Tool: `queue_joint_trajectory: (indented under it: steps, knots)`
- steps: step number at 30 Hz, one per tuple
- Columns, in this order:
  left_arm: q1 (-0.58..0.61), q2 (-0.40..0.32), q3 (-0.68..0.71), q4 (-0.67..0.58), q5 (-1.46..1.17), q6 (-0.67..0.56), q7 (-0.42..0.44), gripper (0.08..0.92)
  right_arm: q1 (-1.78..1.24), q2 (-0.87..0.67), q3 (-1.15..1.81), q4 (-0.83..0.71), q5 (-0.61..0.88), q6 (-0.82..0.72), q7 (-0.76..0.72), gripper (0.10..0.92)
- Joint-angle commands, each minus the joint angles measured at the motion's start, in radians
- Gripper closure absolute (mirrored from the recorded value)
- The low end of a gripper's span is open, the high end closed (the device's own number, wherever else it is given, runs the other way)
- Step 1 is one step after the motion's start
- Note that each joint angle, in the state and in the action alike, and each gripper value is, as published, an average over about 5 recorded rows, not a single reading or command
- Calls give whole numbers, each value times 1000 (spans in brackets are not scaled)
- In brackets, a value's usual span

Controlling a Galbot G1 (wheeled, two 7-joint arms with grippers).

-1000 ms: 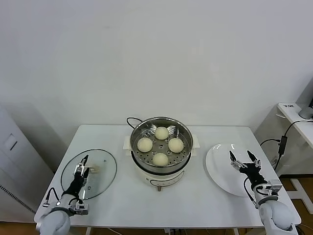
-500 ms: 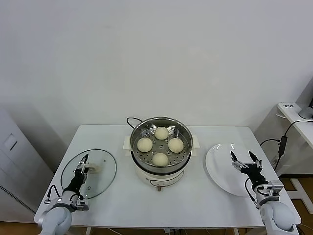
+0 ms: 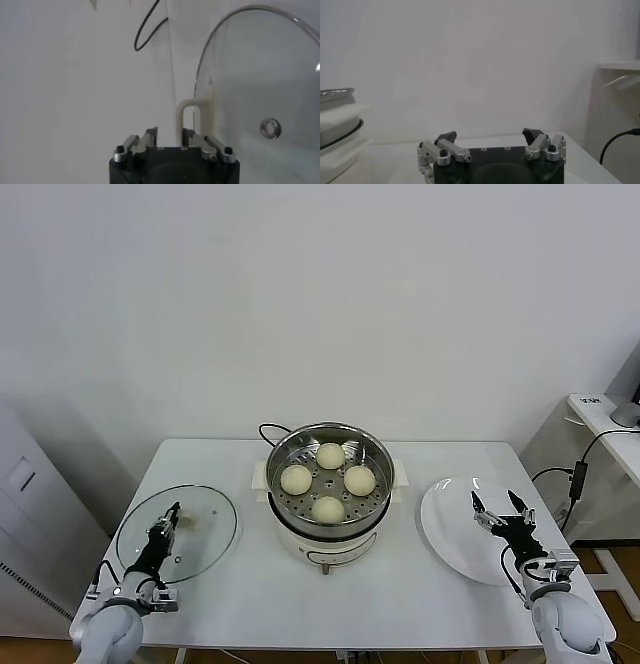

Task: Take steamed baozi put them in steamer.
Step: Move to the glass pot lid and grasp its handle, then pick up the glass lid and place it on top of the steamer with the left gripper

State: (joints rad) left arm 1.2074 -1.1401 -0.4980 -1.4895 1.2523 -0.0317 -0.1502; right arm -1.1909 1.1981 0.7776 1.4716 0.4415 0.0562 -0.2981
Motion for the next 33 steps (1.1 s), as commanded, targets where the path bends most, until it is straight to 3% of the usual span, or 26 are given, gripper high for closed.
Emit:
queue_joint_trajectory:
  steps: [1,5,17,25,33]
  knots:
    - [5,57,-3,-141,-121,34,42,827,3,-2,0,0,0,0,-1,203]
    - [-3,116,1,-219,-210,86,93,892,6,-4,0,5,2,-2,-3,203]
    - [-205,263,171,-324,-308,296,246,893,4,-7,3,34,6,-8,-2,203]
    - [-321,275,394,-414,-296,528,294,893,14,-23,5,33,9,-12,5,203]
    - [-460,233,614,-494,-245,755,413,893,19,-28,3,33,8,-14,6,203]
